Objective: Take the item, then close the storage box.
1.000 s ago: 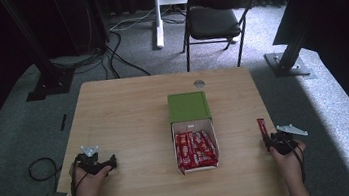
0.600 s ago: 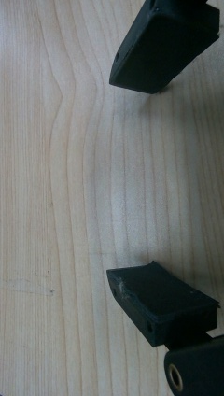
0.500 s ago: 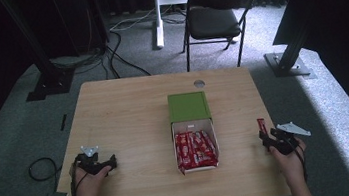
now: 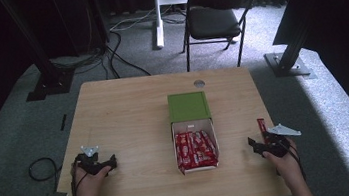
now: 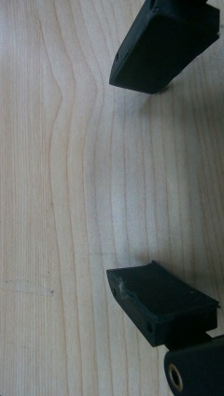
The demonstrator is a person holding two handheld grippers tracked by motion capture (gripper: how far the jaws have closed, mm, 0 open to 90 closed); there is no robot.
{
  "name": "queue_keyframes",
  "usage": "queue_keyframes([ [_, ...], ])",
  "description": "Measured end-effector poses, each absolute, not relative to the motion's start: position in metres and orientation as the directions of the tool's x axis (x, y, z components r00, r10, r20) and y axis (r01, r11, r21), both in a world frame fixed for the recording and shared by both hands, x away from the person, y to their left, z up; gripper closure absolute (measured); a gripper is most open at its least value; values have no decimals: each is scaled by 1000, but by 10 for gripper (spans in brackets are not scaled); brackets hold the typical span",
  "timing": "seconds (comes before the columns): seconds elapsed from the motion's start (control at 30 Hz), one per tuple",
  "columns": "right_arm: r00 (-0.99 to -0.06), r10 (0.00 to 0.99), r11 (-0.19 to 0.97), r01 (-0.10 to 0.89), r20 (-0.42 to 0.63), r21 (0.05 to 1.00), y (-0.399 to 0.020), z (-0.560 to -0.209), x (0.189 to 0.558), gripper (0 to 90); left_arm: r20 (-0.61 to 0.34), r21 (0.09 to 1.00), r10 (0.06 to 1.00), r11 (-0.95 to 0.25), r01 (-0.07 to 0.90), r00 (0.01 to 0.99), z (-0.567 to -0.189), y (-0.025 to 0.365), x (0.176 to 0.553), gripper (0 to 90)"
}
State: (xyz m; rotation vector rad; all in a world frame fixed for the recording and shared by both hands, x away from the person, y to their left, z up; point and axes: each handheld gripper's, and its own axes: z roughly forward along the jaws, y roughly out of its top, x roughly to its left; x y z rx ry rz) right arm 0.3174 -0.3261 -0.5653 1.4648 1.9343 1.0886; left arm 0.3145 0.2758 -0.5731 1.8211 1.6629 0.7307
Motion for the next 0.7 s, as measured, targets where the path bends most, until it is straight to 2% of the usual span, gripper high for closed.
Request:
queue_keyframes([
  [0.2, -359, 928, 130, 567, 102, 813, -324, -566, 317, 180, 21, 720, 996, -74, 690, 85, -573, 276, 314, 91],
  [0.3, -368, 924, 135, 568, 104, 812, -323, -567, 318, 177, 21, 722, 995, -80, 688, 95, -573, 275, 314, 90],
  [0.7, -410, 908, 169, 550, 88, 818, -320, -565, 315, 178, 7, 738, 966, -180, 650, 258, -566, 254, 312, 90],
])
